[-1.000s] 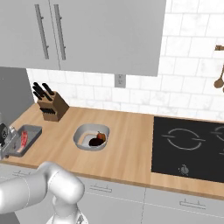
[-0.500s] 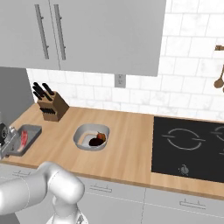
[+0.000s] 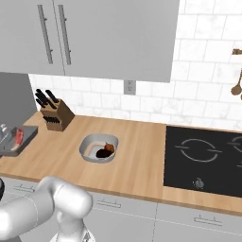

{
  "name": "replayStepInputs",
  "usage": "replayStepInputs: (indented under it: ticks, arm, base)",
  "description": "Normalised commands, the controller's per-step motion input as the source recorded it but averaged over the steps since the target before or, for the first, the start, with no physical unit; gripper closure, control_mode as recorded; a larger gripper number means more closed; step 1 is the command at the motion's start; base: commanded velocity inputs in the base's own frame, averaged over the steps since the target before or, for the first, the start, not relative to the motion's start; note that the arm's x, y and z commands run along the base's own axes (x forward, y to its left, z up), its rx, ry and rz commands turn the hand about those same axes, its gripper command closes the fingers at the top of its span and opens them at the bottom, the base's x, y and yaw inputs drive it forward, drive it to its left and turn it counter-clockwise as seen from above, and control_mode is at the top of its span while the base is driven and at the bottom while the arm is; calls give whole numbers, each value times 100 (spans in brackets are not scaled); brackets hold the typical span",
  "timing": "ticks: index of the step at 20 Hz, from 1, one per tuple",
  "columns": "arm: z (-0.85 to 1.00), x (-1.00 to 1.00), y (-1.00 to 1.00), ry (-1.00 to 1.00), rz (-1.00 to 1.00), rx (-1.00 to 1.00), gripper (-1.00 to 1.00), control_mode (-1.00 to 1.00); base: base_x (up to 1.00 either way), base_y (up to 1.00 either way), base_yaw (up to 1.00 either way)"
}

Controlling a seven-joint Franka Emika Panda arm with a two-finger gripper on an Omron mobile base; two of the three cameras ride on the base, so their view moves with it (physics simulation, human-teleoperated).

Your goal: Take the meat container that has the steak and place it on the second highest rack of the freezer. Then take the vegetable container that has the avocado and bell pepper and place it on the highest rack of the freezer.

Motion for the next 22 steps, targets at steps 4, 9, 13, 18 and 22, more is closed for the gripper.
replayStepInputs:
  ticks: [4, 9, 13, 18, 22]
  arm:
    - [100, -92, -66, -7, 0, 0, 100, -100]
    - [93, -69, -100, -7, 0, 0, 100, -100]
    - [69, -54, -100, -7, 0, 0, 100, -100]
    - [60, -47, -100, -4, -1, 0, 100, -100]
    - [62, -39, -100, 0, -4, 0, 100, -100]
  base:
    - [0, 0, 0]
    - [0, 0, 0]
    - [0, 0, 0]
    - [0, 0, 0]
    - [0, 0, 0]
